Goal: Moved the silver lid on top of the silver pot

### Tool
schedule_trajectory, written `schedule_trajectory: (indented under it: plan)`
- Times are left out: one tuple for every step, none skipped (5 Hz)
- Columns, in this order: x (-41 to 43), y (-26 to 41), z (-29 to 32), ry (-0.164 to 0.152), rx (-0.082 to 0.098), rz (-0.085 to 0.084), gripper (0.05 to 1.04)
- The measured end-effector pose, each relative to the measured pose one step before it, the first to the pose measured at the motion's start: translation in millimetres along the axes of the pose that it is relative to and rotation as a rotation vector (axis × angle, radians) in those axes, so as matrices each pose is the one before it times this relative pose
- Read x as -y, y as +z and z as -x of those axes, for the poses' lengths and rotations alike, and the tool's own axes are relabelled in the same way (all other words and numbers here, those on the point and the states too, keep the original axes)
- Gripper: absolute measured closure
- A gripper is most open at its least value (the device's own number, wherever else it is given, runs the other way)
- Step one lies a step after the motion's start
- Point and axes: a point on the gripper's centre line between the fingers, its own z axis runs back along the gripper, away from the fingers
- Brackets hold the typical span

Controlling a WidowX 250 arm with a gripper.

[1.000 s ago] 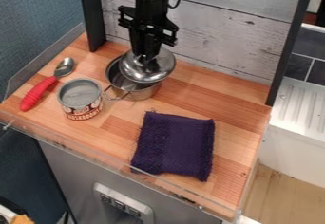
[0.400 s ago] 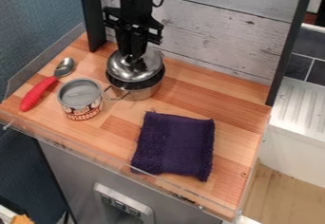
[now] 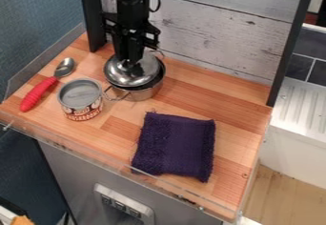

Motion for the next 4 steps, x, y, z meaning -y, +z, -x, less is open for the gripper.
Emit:
schedule_trajectory:
  plan:
    - [0.28, -1.2, 1.13, 0.0021, -0.0066, -0.0026, 0.81]
    - [1.06, 0.08, -0.53, -0.0031, 0.0017, -0.0003, 0.81]
    - [3.6, -3.72, 0.12, -0.0061, -0.0115, 0.0014, 0.81]
    - [4.58, -1.93, -1.22, -0.0204, -0.002, 0.0007, 0.81]
